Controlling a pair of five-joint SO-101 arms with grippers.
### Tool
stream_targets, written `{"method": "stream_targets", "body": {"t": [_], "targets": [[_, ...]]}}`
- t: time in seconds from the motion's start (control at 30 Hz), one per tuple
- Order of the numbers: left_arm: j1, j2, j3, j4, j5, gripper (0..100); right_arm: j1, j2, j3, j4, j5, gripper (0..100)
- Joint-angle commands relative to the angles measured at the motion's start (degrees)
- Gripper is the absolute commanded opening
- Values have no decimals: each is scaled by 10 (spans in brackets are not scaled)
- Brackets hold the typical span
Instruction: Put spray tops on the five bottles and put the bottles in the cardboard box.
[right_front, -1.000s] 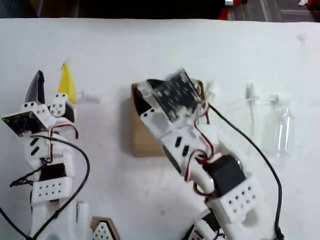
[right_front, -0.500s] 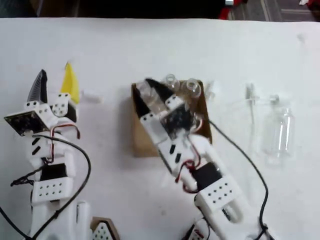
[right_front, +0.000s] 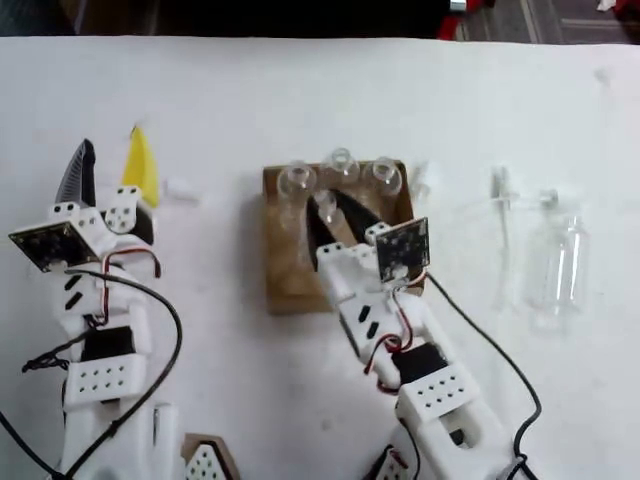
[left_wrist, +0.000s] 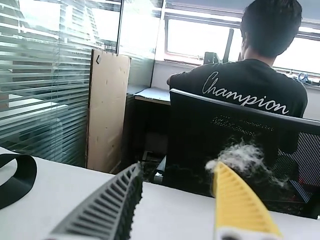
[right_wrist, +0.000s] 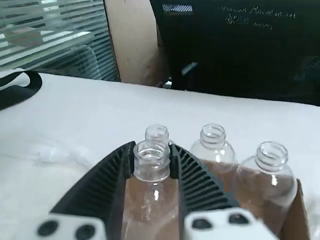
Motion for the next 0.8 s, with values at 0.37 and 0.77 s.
{"method": "stream_targets", "body": {"t": [0.37, 0.77], "targets": [[6, -10, -10, -12, 5, 210, -29, -6, 32, 2, -7, 19], [6, -10, -10, -12, 5, 210, -32, -6, 33, 4, -7, 22]]}}
